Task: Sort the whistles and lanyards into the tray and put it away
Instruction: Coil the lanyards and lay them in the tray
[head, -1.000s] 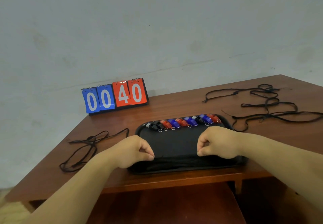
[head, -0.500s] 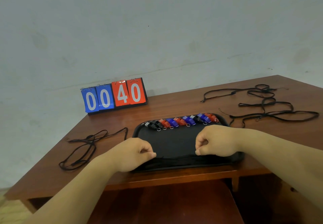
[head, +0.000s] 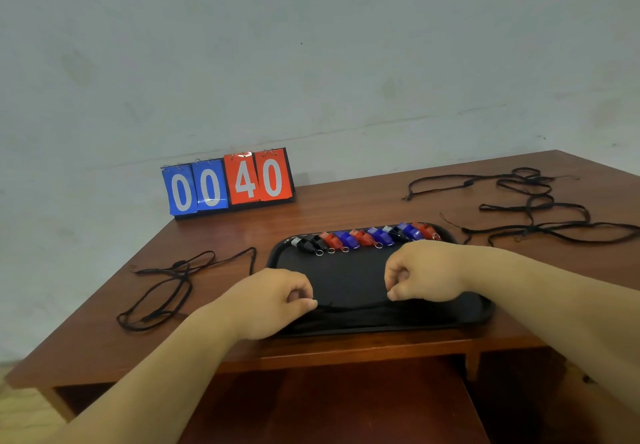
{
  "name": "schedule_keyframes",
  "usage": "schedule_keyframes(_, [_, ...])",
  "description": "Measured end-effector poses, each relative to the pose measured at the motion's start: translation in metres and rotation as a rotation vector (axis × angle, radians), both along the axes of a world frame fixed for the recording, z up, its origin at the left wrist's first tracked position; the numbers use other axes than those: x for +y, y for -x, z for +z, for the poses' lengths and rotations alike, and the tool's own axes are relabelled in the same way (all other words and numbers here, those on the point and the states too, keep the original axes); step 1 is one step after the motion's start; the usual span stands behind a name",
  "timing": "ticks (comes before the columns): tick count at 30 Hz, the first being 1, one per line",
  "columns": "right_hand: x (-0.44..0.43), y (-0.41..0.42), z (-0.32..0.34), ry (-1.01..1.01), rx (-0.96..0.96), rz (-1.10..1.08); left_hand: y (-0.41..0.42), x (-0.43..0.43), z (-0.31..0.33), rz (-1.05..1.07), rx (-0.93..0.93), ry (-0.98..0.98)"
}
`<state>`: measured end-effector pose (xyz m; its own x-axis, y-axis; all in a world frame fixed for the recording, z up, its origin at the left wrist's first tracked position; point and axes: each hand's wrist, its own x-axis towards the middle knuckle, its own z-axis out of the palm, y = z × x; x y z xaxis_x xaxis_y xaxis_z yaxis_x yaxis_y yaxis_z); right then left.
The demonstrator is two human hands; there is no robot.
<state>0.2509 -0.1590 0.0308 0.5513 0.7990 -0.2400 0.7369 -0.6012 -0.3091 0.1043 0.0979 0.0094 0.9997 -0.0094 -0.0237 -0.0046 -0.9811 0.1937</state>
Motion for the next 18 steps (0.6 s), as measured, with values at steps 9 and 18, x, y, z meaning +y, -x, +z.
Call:
schedule_keyframes(9, [0.007, 0.005, -0.006, -0.056, -0.032, 0.040, -0.002, -0.012, -0.014, -0.101, -0.139, 0.036])
schedule_keyframes(18, [0.012, 0.012, -0.005, -0.035, 0.016, 0.083, 0.001, -0.015, -0.023, -0.067, -0.221, 0.039])
